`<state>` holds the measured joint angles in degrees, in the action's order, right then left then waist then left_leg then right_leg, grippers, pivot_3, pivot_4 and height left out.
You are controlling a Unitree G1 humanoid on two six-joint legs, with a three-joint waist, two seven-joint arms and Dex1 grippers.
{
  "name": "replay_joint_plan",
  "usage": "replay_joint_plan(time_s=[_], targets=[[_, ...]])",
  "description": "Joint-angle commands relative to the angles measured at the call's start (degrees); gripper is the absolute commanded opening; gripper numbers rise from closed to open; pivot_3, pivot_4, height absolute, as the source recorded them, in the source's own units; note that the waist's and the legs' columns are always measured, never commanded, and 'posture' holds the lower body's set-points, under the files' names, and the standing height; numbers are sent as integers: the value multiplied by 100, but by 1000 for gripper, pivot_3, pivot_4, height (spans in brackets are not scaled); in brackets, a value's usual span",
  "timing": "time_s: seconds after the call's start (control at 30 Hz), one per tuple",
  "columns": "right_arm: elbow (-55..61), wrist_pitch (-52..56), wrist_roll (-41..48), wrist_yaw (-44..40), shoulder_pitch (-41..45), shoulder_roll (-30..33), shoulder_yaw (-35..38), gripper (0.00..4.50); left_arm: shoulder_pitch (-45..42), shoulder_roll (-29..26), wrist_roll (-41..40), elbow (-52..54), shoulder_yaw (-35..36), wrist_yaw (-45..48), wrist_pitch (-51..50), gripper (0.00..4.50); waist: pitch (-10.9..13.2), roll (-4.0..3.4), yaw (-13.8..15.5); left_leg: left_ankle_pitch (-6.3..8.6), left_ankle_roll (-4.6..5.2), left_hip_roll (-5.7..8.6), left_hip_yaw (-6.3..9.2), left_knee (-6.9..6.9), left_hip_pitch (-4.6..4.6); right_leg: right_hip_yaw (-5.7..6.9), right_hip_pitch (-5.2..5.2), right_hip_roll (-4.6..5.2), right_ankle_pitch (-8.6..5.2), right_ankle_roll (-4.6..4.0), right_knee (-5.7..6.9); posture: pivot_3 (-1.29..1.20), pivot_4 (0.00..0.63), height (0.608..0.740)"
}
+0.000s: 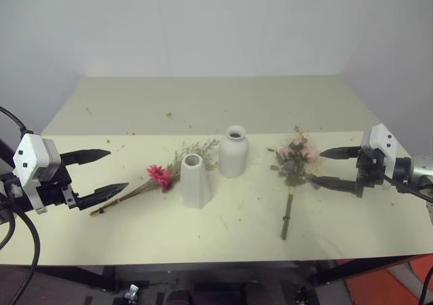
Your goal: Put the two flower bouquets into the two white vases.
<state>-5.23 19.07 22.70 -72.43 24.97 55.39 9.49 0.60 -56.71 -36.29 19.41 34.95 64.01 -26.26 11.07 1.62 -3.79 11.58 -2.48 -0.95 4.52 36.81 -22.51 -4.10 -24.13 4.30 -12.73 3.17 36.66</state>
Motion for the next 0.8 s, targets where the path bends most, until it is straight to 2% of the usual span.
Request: replay_joint_plan(time_s=[0.03, 0.3, 0.4, 0.5, 0.67, 0.8], targets=[[113, -92, 59, -38, 82, 108, 128, 4500, 1, -7, -134, 101, 178, 22, 43, 4443, 0, 0, 0, 0, 0, 0, 0, 0, 0, 0, 0, 0, 0, 0, 0, 0, 150, 740], [123, -86, 35, 24, 153, 66, 92, 4500, -73, -26, -144, 86, 143, 13, 75, 4443, 0, 0, 0, 0, 0, 0, 0, 0, 0, 0, 0, 0, 0, 0, 1, 0, 150, 740], [248, 355, 133, 252, 237, 48, 108, 4500, -90, -50, -156, 74, 143, 31, 72, 4443, 0, 0, -6, 0, 0, 0, 0, 0, 0, -1, 0, 0, 0, 0, 1, 0, 150, 740], [605, 1194, 418, 363, 398, 139, 52, 4500, -215, -160, -242, 13, 47, 118, -9, 4443, 0, 0, -6, 0, 0, -1, 0, 0, 1, -1, -1, -1, 0, 0, 3, 0, 150, 740], [1279, 3059, 679, 898, 924, 266, -319, 4500, -913, -344, -401, -223, -390, 274, -84, 4443, 0, 0, -2, 0, 0, 0, 1, 1, 1, -2, -3, -2, -1, -1, 7, 0, 150, 740], [1183, 5170, 706, 1398, 1885, 370, -1047, 4500, -1453, -392, -339, -521, -828, 477, 1, 4443, 1, -1, -11, 0, 0, 0, 0, 1, -4, -3, -8, -2, -2, -2, 5, 0, 150, 740]])
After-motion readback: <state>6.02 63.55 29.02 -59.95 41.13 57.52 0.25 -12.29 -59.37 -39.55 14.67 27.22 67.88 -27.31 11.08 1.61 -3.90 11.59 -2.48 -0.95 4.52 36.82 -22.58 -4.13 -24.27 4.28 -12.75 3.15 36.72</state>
